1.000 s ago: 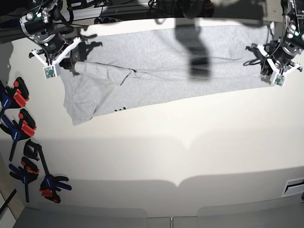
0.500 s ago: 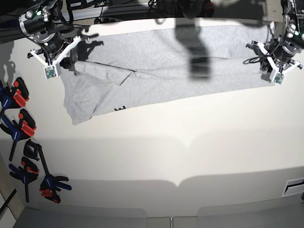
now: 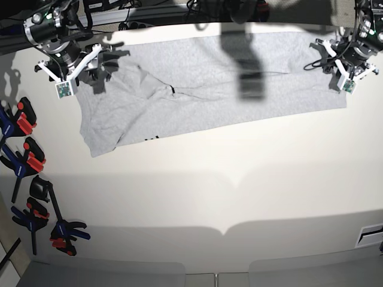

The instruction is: Fold the T-shirt properly

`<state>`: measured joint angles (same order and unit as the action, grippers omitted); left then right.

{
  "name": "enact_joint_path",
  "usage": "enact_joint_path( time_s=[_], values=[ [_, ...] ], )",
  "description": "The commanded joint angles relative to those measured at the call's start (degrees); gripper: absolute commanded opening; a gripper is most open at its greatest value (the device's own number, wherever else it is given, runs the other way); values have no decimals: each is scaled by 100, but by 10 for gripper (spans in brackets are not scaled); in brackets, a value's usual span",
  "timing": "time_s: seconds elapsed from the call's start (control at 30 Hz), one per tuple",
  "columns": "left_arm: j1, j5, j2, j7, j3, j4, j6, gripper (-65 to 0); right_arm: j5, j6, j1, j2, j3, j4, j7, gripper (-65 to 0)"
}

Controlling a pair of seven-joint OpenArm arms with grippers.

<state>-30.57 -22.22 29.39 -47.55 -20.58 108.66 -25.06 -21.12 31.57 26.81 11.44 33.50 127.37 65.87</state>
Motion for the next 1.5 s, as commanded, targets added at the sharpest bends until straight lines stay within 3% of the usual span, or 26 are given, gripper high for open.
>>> enact_joint_path(
  time_s=[0.0, 0.13, 0.23, 0.33, 0.47, 0.63, 0.8, 0.97, 1.13, 1.33, 1.47],
  values=[
    [44, -31, 101, 157, -39, 94, 24, -453, -52, 11, -11, 61, 31, 114, -166, -359],
    [323, -13, 186, 136, -39, 94, -129, -442, -52, 9, -13, 61, 31, 114, -444, -359],
    [555, -37, 470, -155, -39, 94, -599, -383, -55, 9, -15, 61, 31, 114, -592, -359],
    [741, -125, 793, -195, -39, 92, -813, -318, -55, 9, -13, 59, 31, 114, -610, -359],
    [977, -1189, 1231, -472, -39, -46, -1088, -306, -55, 9, -13, 61, 31, 114, -605, -359],
    [1471, -2411, 1530, -774, -39, -988, -1165, -306, -57, 7, -11, 59, 31, 114, -584, -359],
    [2044, -3574, 1539, -1419, -39, -2308, -1494, -306, -116, 4, -13, 59, 28, 114, -586, -359],
    [2365, -4400, 1521, -1982, -37, -3314, -1494, -306, -358, 7, -13, 61, 28, 114, -588, -359],
    [2389, -5182, 1478, -2566, -37, -3637, -1494, -306, -356, 7, -13, 59, 28, 114, -588, -359],
    [2391, -5171, 1132, -2577, -37, -3637, -1494, -306, -354, 7, -11, 59, 28, 114, -586, -359],
    [2387, -4784, 942, -2505, -37, -3637, -1494, -306, -354, 7, -13, 61, 28, 114, -584, -359]
  ],
)
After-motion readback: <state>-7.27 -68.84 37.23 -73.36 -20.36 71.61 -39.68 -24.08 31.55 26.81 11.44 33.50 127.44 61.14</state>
